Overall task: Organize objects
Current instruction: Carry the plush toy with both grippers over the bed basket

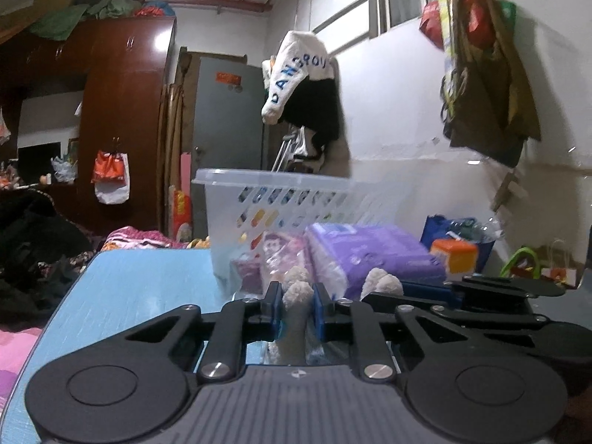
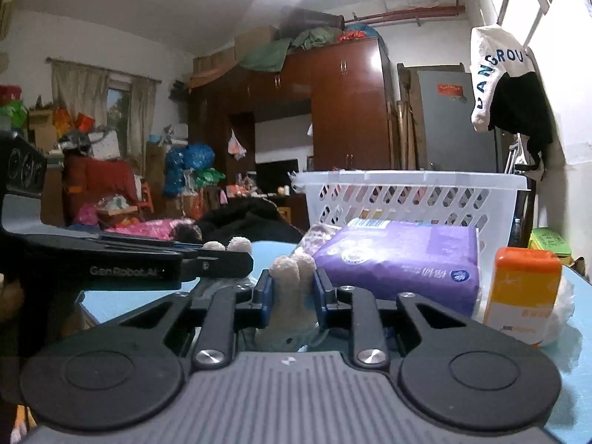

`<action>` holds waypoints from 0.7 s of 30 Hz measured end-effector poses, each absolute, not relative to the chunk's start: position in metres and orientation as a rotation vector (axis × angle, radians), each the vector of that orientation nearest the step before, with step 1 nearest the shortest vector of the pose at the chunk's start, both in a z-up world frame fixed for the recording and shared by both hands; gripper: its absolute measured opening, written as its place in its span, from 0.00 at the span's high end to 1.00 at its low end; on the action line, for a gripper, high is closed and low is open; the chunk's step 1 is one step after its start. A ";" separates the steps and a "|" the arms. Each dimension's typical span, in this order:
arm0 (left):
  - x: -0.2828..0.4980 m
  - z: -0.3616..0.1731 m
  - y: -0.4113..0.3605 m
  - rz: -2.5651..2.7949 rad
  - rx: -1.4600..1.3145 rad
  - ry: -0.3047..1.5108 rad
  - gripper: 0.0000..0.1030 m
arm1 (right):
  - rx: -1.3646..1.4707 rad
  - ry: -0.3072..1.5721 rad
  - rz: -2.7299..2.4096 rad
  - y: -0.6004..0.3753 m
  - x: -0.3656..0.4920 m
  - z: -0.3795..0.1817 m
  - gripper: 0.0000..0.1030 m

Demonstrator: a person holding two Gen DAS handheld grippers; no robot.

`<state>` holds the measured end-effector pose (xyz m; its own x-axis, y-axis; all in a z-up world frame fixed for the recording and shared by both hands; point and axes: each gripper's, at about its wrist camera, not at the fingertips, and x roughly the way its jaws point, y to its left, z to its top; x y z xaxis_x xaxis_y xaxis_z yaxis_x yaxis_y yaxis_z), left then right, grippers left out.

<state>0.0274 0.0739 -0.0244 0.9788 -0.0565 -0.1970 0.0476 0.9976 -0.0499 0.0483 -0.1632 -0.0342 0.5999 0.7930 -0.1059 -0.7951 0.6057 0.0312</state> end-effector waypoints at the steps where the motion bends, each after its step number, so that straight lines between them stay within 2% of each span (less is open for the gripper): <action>1: 0.025 -0.023 0.072 -0.054 -0.042 0.192 0.80 | -0.017 0.107 0.926 -0.166 0.047 -0.033 0.76; 15: 0.009 -0.002 0.049 -0.068 0.003 0.140 0.81 | 0.010 0.061 0.975 -0.183 0.051 -0.016 0.78; 21: 0.013 0.020 0.043 -0.078 0.004 0.102 0.82 | 0.006 0.025 0.983 -0.191 0.062 0.013 0.78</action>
